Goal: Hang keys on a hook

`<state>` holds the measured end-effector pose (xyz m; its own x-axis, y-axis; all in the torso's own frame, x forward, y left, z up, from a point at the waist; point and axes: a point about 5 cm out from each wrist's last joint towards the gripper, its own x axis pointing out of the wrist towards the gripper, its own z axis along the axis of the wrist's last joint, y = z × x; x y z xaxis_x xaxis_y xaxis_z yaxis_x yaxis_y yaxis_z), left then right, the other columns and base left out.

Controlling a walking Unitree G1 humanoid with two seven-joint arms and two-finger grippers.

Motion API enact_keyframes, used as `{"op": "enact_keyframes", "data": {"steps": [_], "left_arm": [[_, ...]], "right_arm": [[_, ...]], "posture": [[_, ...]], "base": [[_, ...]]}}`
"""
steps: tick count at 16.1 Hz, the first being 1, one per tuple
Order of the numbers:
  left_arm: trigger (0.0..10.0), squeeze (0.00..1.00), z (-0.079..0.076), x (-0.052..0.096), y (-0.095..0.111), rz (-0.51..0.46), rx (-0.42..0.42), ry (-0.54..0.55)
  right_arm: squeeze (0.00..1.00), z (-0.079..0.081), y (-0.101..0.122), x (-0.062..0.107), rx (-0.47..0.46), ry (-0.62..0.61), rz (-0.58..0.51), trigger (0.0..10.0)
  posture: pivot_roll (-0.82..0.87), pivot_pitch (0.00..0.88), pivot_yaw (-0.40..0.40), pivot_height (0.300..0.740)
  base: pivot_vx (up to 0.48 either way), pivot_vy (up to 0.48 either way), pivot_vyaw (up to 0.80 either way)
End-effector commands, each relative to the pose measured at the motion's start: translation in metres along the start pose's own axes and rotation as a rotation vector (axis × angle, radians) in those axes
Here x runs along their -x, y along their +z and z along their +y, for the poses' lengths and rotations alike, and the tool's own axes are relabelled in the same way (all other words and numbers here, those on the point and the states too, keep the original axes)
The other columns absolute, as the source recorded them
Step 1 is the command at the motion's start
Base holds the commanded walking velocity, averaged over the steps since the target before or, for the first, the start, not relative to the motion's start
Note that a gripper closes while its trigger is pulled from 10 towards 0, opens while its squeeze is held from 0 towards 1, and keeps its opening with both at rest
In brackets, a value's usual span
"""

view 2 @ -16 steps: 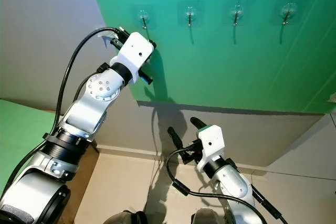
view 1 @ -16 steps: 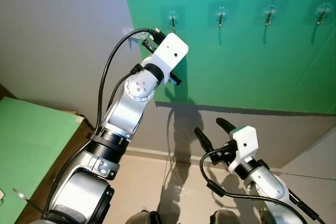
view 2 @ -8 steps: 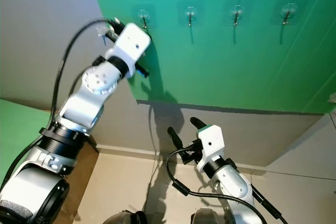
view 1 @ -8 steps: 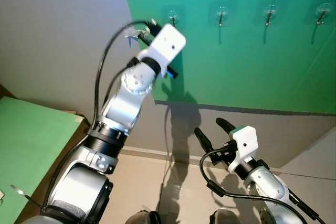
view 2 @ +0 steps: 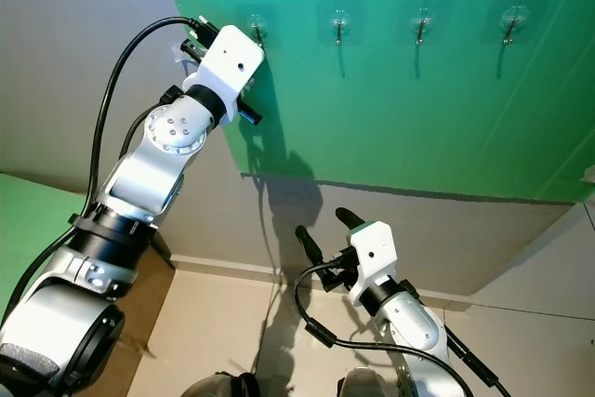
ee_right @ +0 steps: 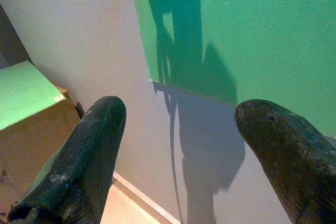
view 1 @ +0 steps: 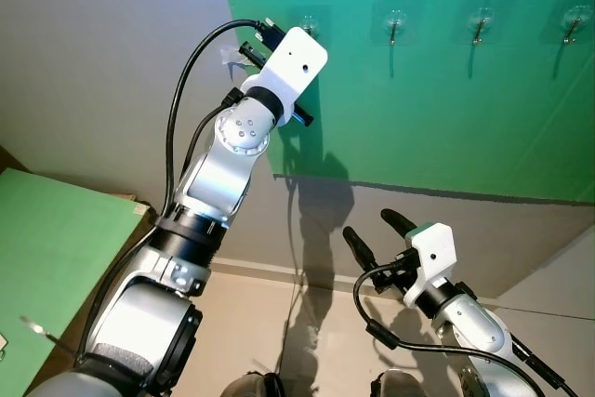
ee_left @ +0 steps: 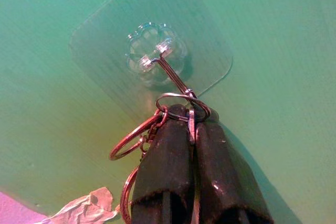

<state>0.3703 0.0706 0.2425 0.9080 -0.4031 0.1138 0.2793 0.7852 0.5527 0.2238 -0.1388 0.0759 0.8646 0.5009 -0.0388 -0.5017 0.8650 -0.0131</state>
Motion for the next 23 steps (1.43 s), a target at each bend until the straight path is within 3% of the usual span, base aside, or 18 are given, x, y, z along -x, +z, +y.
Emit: {"op": "enact_keyframes", "data": {"steps": [1,7,14,18,23], "left_arm": [[0.0,0.00,0.012,-0.004,0.009,-0.022,-0.022,0.042],[0.0,0.00,0.009,-0.014,0.008,0.003,-0.039,0.004],[0.0,0.00,0.006,-0.031,0.001,0.083,-0.137,-0.075],[0.0,0.00,0.003,-0.039,-0.001,0.134,-0.251,-0.134],[0.0,0.00,0.014,-0.044,-0.007,0.210,-0.364,-0.145]], "right_arm": [[0.00,0.002,-0.002,-0.001,-0.022,0.013,0.011,10.0],[0.00,0.005,-0.002,0.000,-0.024,0.016,0.011,10.0],[0.00,0.006,-0.003,-0.001,-0.026,0.029,0.012,10.0],[0.00,0.008,-0.003,-0.002,-0.030,0.040,0.016,10.0],[0.00,0.011,-0.003,-0.004,-0.038,0.053,0.019,10.0]], "posture": [[-0.28,0.078,0.118,0.740],[-0.28,0.073,0.124,0.740],[-0.29,0.061,0.126,0.740],[-0.29,0.059,0.129,0.740],[-0.28,0.061,0.133,0.740]], "base": [[0.000,0.000,0.00],[0.000,0.000,0.00],[0.000,0.000,0.00],[0.000,0.000,0.00],[0.000,0.000,0.00]]}}
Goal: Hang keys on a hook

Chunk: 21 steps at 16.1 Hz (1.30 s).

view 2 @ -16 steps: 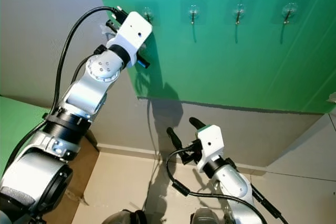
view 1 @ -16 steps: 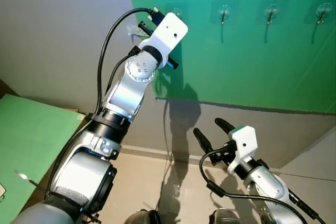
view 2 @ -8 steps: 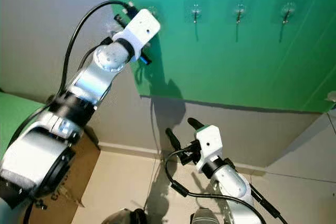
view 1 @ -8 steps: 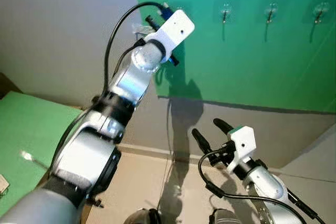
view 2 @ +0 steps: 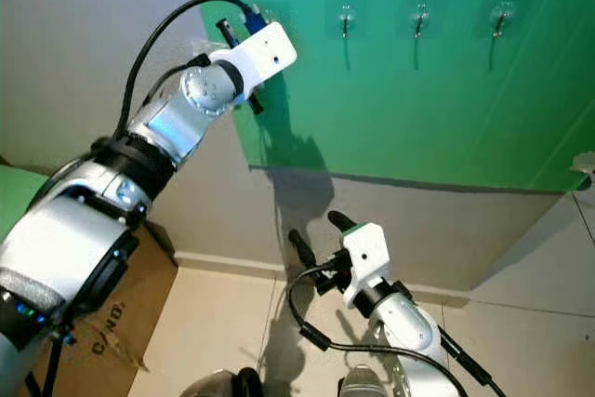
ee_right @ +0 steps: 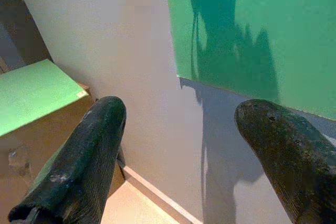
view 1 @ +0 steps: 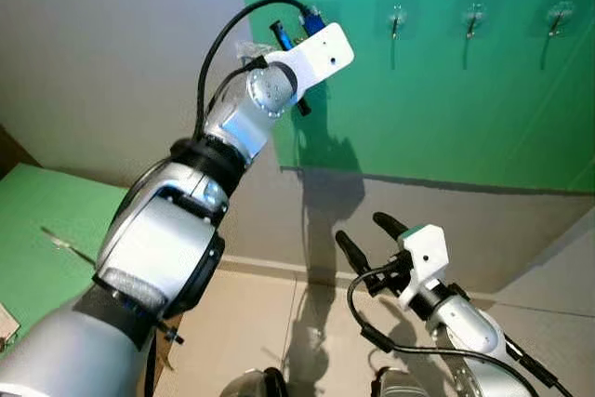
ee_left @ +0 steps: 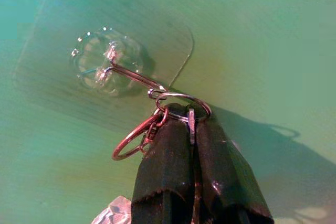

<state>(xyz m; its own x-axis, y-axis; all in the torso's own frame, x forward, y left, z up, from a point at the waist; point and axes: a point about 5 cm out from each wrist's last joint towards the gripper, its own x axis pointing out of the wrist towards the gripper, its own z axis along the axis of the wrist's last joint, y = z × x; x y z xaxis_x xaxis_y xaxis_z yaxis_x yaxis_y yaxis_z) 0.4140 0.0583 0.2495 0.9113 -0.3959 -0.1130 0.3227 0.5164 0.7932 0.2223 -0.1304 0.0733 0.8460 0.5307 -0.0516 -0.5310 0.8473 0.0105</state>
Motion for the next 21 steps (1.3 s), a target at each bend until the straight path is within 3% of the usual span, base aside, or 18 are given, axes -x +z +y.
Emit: {"op": "enact_keyframes", "data": {"steps": [1,4,6,8,9,10,12,15,17,19,21], "left_arm": [[0.0,0.00,0.007,0.001,-0.009,0.045,-0.023,0.007],[0.0,0.00,0.005,0.002,-0.015,0.057,-0.022,-0.006],[0.0,0.00,0.016,0.003,-0.012,0.019,0.059,0.093],[0.0,0.00,0.018,0.006,-0.012,-0.053,0.283,0.160],[0.0,0.00,0.008,0.008,-0.018,-0.084,0.459,0.141],[0.0,0.00,0.001,0.011,-0.023,-0.116,0.572,0.133],[0.0,0.00,-0.010,0.020,-0.033,-0.163,0.723,0.117],[0.0,0.00,-0.023,0.042,-0.026,-0.306,0.979,0.016],[0.0,0.00,-0.018,0.051,-0.018,-0.366,1.116,-0.017],[0.0,0.00,-0.007,0.060,-0.006,-0.441,1.233,-0.059],[0.0,0.00,-0.003,0.065,-0.004,-0.451,1.269,-0.083]], "right_arm": [[0.00,0.004,-0.001,-0.001,-0.017,0.019,0.007,10.0],[0.00,0.004,-0.001,-0.001,-0.021,0.022,0.010,10.0],[0.00,0.004,-0.001,0.000,-0.020,0.024,0.012,10.0],[0.00,0.004,0.000,0.000,-0.018,0.022,0.011,10.0],[0.00,0.004,0.000,0.000,-0.020,0.019,0.010,10.0],[0.00,0.004,0.000,0.001,-0.021,0.018,0.009,10.0],[0.00,0.003,0.001,0.000,-0.029,0.014,0.008,10.0],[0.00,-0.014,0.010,-0.010,-0.152,-0.115,-0.016,10.0],[0.00,-0.028,0.021,-0.022,-0.149,-0.187,-0.023,10.0],[0.00,-0.032,0.031,-0.037,-0.068,-0.174,0.045,10.0],[0.00,-0.033,0.046,-0.045,-0.041,-0.119,0.021,10.0]], "posture": [[-0.28,0.061,0.133,0.740],[-0.28,0.066,0.129,0.740],[-0.28,0.069,0.127,0.740],[-0.28,0.074,0.126,0.740],[-0.28,0.074,0.126,0.740],[-0.27,0.079,0.122,0.740],[-0.26,0.083,0.114,0.740],[-0.24,0.084,0.104,0.740],[-0.24,0.075,0.101,0.740],[-0.24,0.065,0.103,0.740],[-0.24,0.060,0.106,0.740]], "base": [[0.000,0.000,0.00],[0.000,0.000,0.00],[0.000,0.000,0.00],[0.000,0.000,0.00],[0.000,0.000,0.00],[0.000,0.000,0.00],[0.000,0.000,0.00],[0.000,0.000,0.00],[0.000,0.000,0.00],[0.000,0.000,0.00],[0.000,0.000,0.00]]}}
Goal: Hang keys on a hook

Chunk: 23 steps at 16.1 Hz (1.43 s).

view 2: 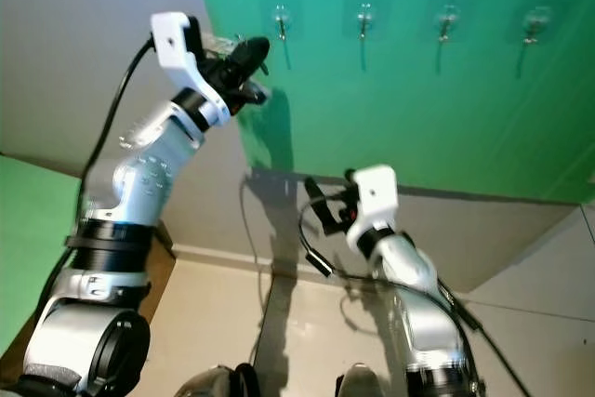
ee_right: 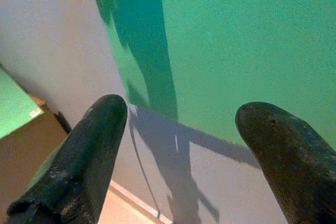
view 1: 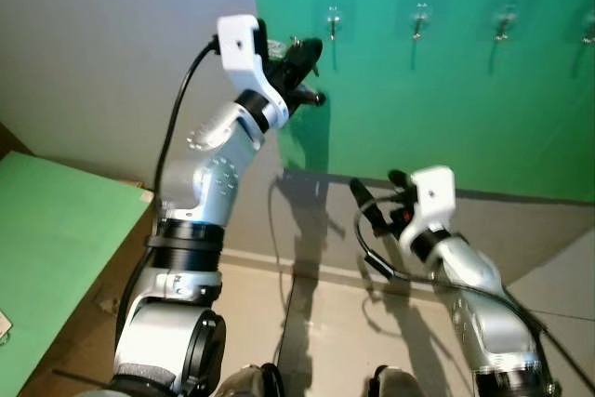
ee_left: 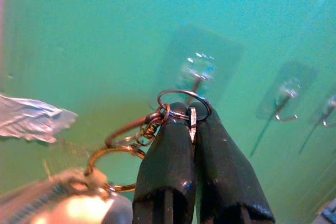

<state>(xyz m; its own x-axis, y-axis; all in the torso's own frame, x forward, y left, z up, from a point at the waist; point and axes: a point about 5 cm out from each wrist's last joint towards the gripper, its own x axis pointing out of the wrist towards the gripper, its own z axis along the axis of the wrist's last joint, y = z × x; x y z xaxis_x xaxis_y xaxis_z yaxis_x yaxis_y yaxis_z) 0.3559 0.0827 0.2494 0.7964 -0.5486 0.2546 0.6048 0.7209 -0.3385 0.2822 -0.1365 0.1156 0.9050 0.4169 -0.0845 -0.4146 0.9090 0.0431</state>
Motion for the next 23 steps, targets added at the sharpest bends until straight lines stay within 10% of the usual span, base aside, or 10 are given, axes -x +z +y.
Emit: {"op": "enact_keyframes", "data": {"steps": [1,2,3,4,12,13,23], "left_arm": [[0.0,0.00,-0.002,0.003,0.006,-0.009,0.028,-0.024],[0.0,0.00,-0.004,0.004,0.008,0.004,0.072,-0.043],[0.0,0.00,-0.005,0.004,0.009,0.006,0.091,-0.052],[0.0,0.00,-0.010,0.005,0.014,0.024,0.131,-0.085],[0.0,0.00,-0.005,0.011,0.030,0.079,0.219,-0.114],[0.0,0.00,-0.008,0.010,0.030,0.084,0.232,-0.126],[0.0,0.00,-0.028,-0.005,0.026,0.119,0.320,-0.201]], "right_arm": [[0.00,0.002,0.014,-0.004,0.011,0.038,-0.020,10.0],[0.00,-0.001,0.028,-0.008,0.025,0.080,-0.029,10.0],[0.61,-0.005,0.035,-0.010,0.036,0.085,-0.028,10.0],[1.00,-0.014,0.052,-0.014,0.089,0.116,-0.021,10.0],[1.00,-0.022,0.105,-0.016,0.149,0.306,-0.004,10.0],[0.00,-0.016,0.108,-0.016,0.153,0.348,0.016,10.0],[0.00,0.008,0.144,-0.033,0.084,0.471,-0.048,10.0]], "posture": [[-0.24,0.057,0.109,0.740],[-0.24,0.055,0.112,0.740],[-0.24,0.053,0.114,0.740],[-0.25,0.055,0.118,0.740],[-0.25,0.066,0.126,0.740],[-0.25,0.066,0.129,0.740],[-0.26,0.069,0.135,0.740]], "base": [[0.000,0.000,0.00],[0.000,0.000,0.00],[0.000,0.000,0.00],[0.000,0.000,0.00],[0.000,0.000,0.00],[0.000,0.000,0.00],[0.000,0.000,0.00]]}}
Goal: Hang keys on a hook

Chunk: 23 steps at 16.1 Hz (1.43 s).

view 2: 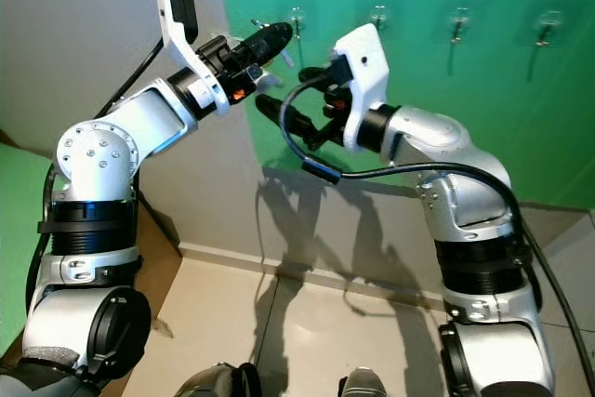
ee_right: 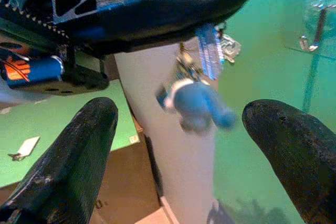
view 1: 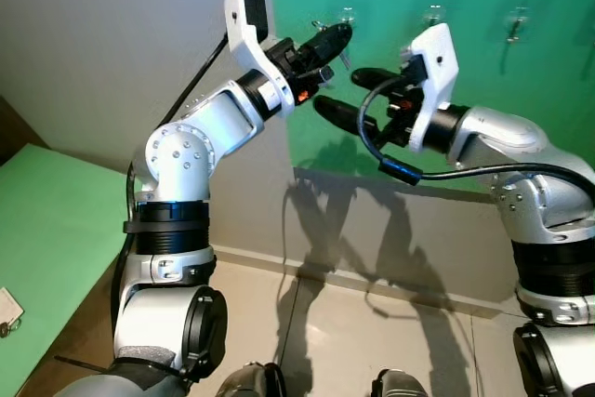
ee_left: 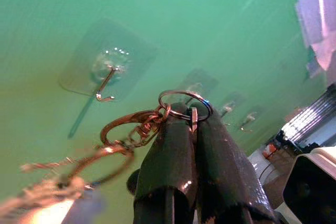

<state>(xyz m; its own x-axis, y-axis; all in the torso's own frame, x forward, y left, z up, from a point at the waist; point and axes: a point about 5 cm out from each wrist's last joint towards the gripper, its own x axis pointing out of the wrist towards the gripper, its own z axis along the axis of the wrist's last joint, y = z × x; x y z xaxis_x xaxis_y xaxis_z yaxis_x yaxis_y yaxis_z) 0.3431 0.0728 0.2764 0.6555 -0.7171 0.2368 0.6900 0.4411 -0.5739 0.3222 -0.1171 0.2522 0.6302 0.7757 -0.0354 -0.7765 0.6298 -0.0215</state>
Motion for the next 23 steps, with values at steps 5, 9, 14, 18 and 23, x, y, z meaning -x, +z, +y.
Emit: {"op": "enact_keyframes", "data": {"steps": [5,9,14,18,23], "left_arm": [[0.0,0.00,-0.006,-0.006,0.004,0.010,-0.012,-0.018],[0.0,0.00,-0.009,-0.008,0.003,0.010,-0.012,-0.032],[0.0,0.00,-0.012,-0.010,0.001,0.018,-0.014,-0.044],[0.0,0.00,-0.014,-0.010,0.001,0.024,-0.008,-0.042],[0.0,0.00,-0.010,-0.009,-0.002,0.037,-0.005,-0.022]], "right_arm": [[0.00,0.006,0.003,-0.012,0.001,0.031,0.002,10.0],[0.00,0.011,-0.005,-0.017,0.004,0.034,0.016,10.0],[0.00,0.011,-0.015,-0.020,0.019,0.022,0.044,10.0],[0.00,0.006,-0.017,-0.024,0.059,-0.024,0.054,10.0],[0.00,-0.004,-0.010,-0.030,0.079,-0.110,0.009,10.0]], "posture": [[-0.26,0.062,0.137,0.740],[-0.26,0.048,0.139,0.740],[-0.26,0.037,0.137,0.740],[-0.25,0.040,0.137,0.740],[-0.25,0.051,0.139,0.740]], "base": [[0.000,0.000,0.00],[0.000,0.000,0.00],[0.000,0.000,0.00],[0.000,0.000,0.00],[0.000,0.000,0.00]]}}
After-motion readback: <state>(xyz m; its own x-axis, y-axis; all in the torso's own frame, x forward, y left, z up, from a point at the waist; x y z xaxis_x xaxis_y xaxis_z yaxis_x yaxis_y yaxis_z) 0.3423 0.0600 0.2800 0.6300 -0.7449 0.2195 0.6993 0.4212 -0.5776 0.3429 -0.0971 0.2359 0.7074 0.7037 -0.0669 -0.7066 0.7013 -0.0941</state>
